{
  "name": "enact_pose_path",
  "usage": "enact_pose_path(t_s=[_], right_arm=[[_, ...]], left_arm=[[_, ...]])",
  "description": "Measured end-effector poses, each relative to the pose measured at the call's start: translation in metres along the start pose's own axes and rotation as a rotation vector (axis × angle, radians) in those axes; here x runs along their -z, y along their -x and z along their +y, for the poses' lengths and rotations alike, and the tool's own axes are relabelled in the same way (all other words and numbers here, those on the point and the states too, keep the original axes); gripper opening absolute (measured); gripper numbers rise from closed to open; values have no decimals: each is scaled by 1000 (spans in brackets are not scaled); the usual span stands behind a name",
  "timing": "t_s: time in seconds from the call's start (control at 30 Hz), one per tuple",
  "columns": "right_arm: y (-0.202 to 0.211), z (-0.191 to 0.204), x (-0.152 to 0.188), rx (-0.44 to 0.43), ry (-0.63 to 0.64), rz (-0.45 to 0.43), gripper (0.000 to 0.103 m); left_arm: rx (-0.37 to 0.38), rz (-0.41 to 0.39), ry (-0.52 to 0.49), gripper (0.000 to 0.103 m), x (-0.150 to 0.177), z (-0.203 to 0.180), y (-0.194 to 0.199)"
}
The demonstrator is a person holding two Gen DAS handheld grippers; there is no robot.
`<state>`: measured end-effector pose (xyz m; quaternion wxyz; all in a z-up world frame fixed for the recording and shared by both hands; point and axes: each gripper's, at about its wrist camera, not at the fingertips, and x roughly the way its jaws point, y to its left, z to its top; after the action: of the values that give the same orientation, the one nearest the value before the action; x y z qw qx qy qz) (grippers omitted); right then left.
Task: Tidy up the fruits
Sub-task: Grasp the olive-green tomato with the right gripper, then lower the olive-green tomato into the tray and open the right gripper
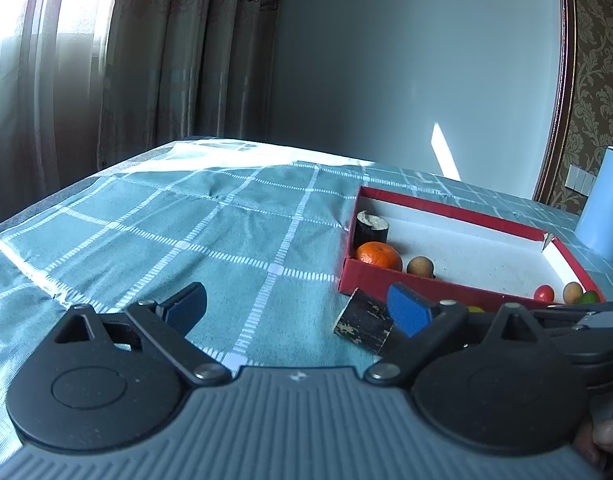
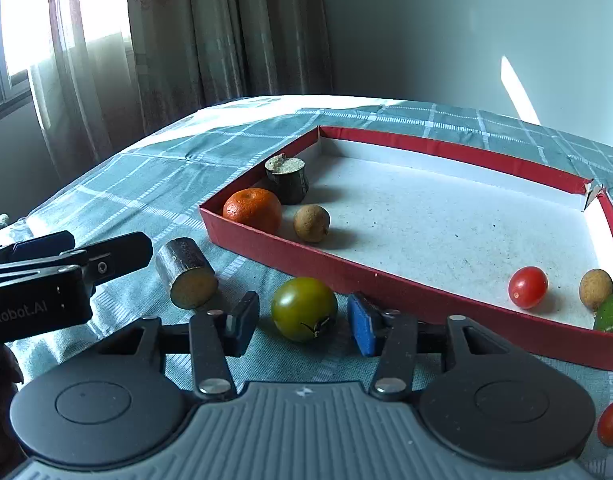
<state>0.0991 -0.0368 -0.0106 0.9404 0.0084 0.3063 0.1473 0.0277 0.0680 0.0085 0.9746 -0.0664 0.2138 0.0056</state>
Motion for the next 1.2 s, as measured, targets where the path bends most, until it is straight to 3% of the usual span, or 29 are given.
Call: enact_pose_path(t_s=[0.07, 0.27, 0.57, 0.73, 0.9, 1.2], right_arm=[[0, 0, 1, -13, -6, -1, 33], [9, -2, 6, -30, -17, -17, 32], [68, -31, 17, -73, -55, -118, 32], [94, -67, 1, -9, -90, -200, 33], [94, -95, -17, 58, -116, -241, 32], [61, -123, -24, 147, -123, -219, 33]], left_arm=[[0, 2, 1, 96, 0, 0, 0], [-4, 7, 7, 96, 0, 1, -1], [-11, 16, 8, 96, 0, 1, -2], [-22, 22, -4, 96, 1, -1, -3], [-43, 38, -25, 96, 0, -4, -6], [-73, 68, -40, 96, 0, -6, -11]])
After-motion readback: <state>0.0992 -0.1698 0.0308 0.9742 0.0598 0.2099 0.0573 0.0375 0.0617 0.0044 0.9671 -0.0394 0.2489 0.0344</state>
